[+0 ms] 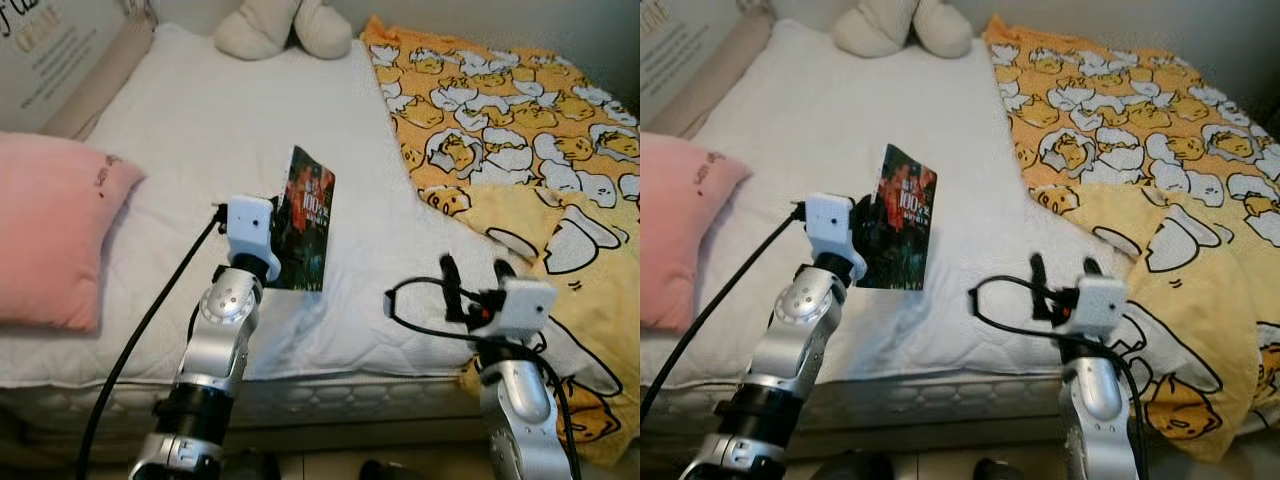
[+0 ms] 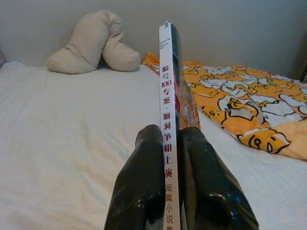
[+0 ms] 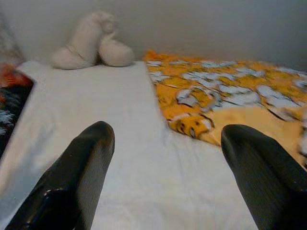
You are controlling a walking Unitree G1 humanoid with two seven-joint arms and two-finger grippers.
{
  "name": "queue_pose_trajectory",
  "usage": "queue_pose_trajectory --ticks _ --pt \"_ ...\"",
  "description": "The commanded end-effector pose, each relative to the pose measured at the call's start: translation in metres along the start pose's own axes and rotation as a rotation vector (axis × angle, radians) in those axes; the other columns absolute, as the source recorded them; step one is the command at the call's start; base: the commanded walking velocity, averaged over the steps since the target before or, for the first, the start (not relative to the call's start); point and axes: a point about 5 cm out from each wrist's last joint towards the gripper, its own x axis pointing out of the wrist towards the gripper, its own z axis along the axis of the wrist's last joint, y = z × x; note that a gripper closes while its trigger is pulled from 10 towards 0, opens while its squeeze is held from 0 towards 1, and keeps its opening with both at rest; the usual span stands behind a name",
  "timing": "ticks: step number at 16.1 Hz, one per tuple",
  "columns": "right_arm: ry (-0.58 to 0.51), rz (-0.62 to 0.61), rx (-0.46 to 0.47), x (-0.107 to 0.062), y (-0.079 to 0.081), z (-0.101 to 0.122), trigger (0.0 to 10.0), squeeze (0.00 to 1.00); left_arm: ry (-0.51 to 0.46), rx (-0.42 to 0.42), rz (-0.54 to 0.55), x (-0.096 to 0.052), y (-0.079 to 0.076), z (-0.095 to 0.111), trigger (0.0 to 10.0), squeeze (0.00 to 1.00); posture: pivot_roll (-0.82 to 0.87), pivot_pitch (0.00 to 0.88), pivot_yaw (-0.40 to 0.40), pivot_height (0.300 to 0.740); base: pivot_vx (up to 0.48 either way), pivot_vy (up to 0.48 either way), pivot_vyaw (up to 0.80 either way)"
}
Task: Clean up the room
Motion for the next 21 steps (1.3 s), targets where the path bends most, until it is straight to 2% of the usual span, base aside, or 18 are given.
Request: queue_pose_trajectory --ticks 1,6,8,9,10,11,12,13,15,17,21 --pt "-0.007 -0.012 0.033 0.0 -0.005 0.002 10.0 0.0 0.009 0.031 0.044 0.001 0.006 0.002 10.0 0.0 0.04 0.0 -0.03 0.74 0.0 0.48 0.0" --pt "0.056 0.072 0.043 -0.008 -0.006 -0.015 10.0 0.0 0.082 0.012 0.181 -0.011 0.019 -0.012 10.0 0.0 0.06 0.0 -0.026 0.74 0.0 0.478 0.0" --pt "0.108 0.139 0.035 -0.027 -0.003 -0.023 10.0 0.0 0.112 0.011 0.209 -0.024 0.028 -0.021 10.0 0.0 0.07 0.0 -0.038 0.74 0.0 0.478 0.0" --pt "0.159 0.177 0.009 -0.045 -0.004 -0.031 10.0 0.0 0.121 0.039 0.184 -0.039 0.032 -0.027 10.0 0.0 0.08 0.0 -0.042 0.74 0.0 0.465 0.0" --pt "0.174 0.191 0.0 -0.051 -0.005 -0.033 10.0 0.0 0.123 0.057 0.164 -0.045 0.033 -0.029 10.0 0.0 0.08 0.0 -0.048 0.74 0.0 0.442 0.0" --pt "0.197 0.198 -0.025 -0.06 -0.009 -0.037 10.0 0.0 0.112 0.119 0.113 -0.051 0.03 -0.031 10.0 0.0 0.08 0.0 -0.052 0.74 -0.27 0.24 0.0" --pt "0.201 0.19 -0.035 -0.062 -0.012 -0.038 10.0 0.0 0.1 0.112 0.107 -0.05 0.027 -0.029 10.0 0.0 0.09 0.0 -0.057 0.74 0.0 0.0 0.0" --pt "0.197 0.168 -0.046 -0.061 -0.017 -0.039 10.0 0.0 0.076 0.093 0.07 -0.041 0.015 -0.022 10.0 0.0 0.08 0.0 -0.061 0.74 0.0 0.0 0.0" --pt "0.185 0.153 -0.047 -0.055 -0.018 -0.039 10.0 0.0 0.055 0.055 0.072 -0.034 0.01 -0.017 10.0 0.0 0.07 0.0 -0.064 0.74 0.341 -0.148 0.0" --pt "0.125 0.149 -0.035 -0.034 -0.011 -0.032 10.0 0.0 -0.015 0.036 0.032 -0.018 -0.009 -0.001 10.0 0.0 0.06 0.0 -0.064 0.74 0.39 -0.274 0.0" --pt "0.109 0.147 -0.037 -0.031 -0.01 -0.027 10.0 0.0 -0.012 -0.004 0.033 -0.013 -0.01 0.002 10.0 0.0 0.05 0.0 -0.058 0.74 0.391 -0.272 0.0"
